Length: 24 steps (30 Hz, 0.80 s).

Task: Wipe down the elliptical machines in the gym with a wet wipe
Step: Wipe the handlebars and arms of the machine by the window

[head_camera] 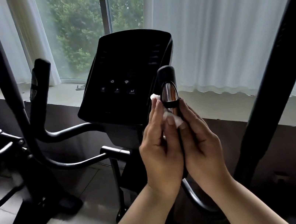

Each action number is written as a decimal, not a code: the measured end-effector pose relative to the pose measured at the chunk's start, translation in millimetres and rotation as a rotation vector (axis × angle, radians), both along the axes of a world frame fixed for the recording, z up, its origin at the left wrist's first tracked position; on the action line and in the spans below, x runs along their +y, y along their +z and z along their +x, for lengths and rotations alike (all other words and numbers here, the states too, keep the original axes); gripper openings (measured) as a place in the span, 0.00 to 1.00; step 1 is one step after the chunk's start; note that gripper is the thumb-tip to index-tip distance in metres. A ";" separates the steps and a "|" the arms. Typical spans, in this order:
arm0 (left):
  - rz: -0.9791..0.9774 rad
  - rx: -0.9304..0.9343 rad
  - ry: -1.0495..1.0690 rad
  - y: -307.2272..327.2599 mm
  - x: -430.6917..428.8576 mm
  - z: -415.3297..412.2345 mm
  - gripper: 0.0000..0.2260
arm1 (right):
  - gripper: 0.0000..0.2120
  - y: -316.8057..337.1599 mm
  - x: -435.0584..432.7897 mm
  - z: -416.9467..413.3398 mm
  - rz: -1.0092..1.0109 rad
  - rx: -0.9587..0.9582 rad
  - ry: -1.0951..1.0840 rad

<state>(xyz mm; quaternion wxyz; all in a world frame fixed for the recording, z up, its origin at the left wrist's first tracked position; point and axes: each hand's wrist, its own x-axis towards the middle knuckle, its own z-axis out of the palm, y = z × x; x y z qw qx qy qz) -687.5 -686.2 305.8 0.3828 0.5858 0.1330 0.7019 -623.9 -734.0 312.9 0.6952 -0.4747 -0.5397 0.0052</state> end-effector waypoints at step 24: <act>-0.316 0.039 -0.138 -17.4 -9.9 -28.9 0.13 | 0.17 5.0 2.9 -10.5 0.034 0.147 0.033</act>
